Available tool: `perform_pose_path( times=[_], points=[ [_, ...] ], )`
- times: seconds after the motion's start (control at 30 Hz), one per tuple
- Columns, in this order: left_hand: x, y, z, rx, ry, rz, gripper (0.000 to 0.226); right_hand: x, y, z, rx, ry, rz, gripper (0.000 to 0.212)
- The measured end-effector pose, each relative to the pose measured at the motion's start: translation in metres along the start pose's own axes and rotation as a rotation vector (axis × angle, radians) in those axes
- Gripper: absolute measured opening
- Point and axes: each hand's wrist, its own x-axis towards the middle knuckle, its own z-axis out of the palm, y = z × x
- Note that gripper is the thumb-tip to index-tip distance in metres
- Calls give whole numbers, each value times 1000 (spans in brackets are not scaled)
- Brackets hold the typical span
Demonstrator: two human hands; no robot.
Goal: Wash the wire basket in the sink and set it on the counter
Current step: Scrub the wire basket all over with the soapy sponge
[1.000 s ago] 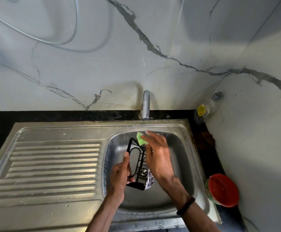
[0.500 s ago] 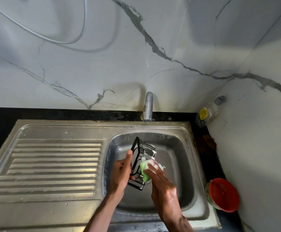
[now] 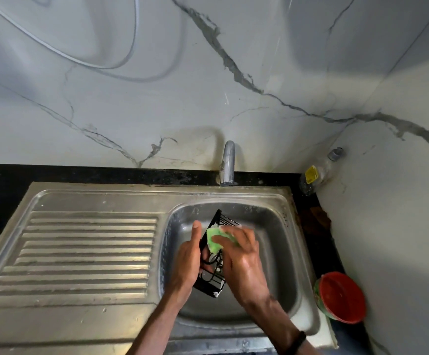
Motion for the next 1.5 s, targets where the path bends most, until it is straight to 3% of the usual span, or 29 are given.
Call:
perform_pose_path(
  times=[0.1,0.3,0.57,0.63,0.77,0.83,0.93,1.0,1.1,1.2,1.5],
  points=[
    [-2,-1,-1,-1,24,-13,79,-27,-9,3,88,67,-36,52],
    [-4,-4,0,2,10,4,72,-77,-1,0,222,127,-45,24],
    [-4,-10,2,128,-68,124,85,-14,10,-53,111,229,180,39],
    [-7,-8,5,91,-91,123,89,20,16,-46,58,193,198,37],
    [-10,-8,10,59,-111,148,99,53,9,-19,-26,-86,312,38],
    [-10,-8,9,33,-86,152,102,51,-1,-11,-66,-139,328,45],
    [-4,-11,8,-3,-52,149,109,35,-19,-4,-16,-60,243,40],
    [1,-14,9,-33,-35,133,109,17,-34,2,-22,-96,190,34],
    [-1,-12,11,-67,-32,121,103,6,-34,1,-27,-131,171,50],
    [-5,-10,11,-74,-45,113,103,24,-6,-1,-110,-86,218,62],
    [-6,-3,8,-101,-140,65,105,49,5,-3,-53,-44,334,50]
  ],
)
